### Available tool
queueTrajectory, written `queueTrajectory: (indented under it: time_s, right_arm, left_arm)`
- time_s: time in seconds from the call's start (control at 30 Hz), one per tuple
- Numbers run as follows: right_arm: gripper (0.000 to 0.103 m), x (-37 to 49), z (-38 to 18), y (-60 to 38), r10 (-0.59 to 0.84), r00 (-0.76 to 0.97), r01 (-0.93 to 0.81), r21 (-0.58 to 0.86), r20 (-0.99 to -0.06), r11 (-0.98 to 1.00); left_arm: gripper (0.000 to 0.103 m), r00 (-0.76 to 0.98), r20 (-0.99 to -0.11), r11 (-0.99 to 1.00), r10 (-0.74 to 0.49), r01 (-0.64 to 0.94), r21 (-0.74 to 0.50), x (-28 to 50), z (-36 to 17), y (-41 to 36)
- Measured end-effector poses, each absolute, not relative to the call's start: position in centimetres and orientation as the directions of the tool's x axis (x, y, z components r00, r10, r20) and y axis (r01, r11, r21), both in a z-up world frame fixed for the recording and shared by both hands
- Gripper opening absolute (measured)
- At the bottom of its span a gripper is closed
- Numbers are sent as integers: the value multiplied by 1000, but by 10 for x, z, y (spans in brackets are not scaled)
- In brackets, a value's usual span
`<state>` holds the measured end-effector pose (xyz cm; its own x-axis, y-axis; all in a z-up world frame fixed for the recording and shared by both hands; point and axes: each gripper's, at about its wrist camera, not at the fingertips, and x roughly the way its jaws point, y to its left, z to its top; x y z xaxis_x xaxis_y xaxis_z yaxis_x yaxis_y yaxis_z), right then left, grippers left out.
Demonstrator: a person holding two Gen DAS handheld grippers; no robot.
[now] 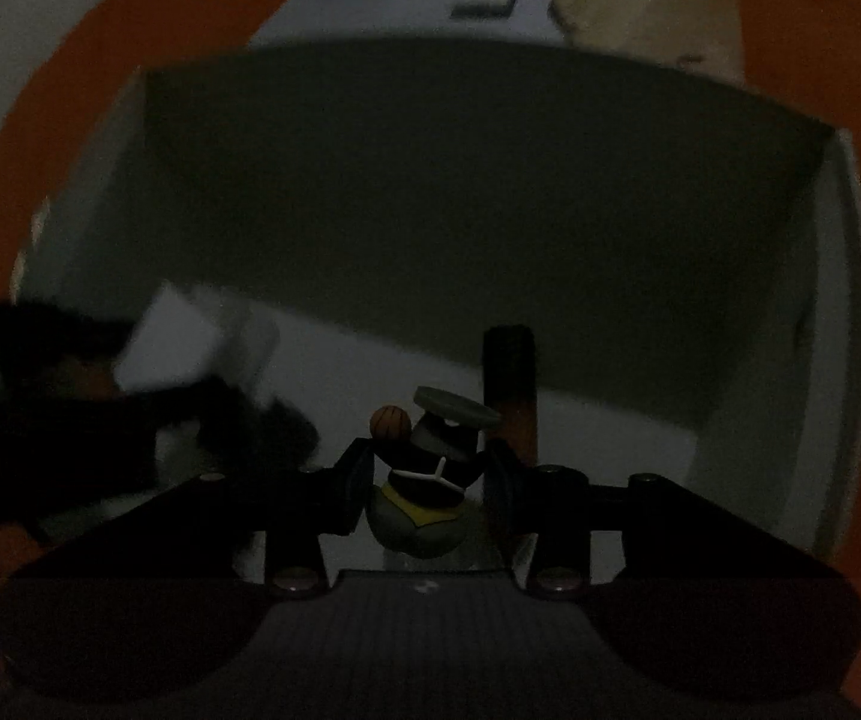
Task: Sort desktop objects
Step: 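Lift and carry the white block and figurine over the open white box, then lower into the box and open the left tool while the right releases the figurine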
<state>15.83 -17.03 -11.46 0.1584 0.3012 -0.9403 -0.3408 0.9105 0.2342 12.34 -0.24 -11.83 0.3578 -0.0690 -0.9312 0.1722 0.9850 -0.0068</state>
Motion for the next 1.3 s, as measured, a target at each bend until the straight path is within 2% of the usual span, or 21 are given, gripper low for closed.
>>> queueTrajectory:
  time_s: [0.17,0.37,0.53,0.8,0.9,1.0,1.13,1.3]
  right_arm:
    - [44,144,-127,-156,234,149,-411,155,-961,898]
    - [44,155,-126,-143,227,175,-439,130,-958,889]
    - [44,166,-125,-127,224,218,-540,74,-950,838]
    - [45,193,-134,-125,255,203,-503,123,-945,856]
    - [50,198,-141,-126,269,177,-497,150,-947,855]
    - [58,199,-149,-129,263,147,-468,167,-953,868]
    - [60,199,-148,-139,291,116,-449,211,-950,868]
    - [63,205,-129,-160,340,107,-397,273,-934,876]
  left_arm:
    - [52,339,-939,988,-50,153,3,129,-123,-9]
    - [52,279,-960,988,-31,157,13,135,-127,-15]
    - [52,237,-971,992,-27,128,3,147,-130,-14]
    - [52,228,-973,993,-24,119,4,158,-135,-11]
    - [53,227,-974,991,-21,130,9,160,-134,-11]
    - [56,233,-972,990,-29,140,4,160,-133,-12]
    - [76,276,-961,989,-23,144,17,158,-125,-12]
    - [76,343,-936,987,-74,160,-20,153,-101,-13]
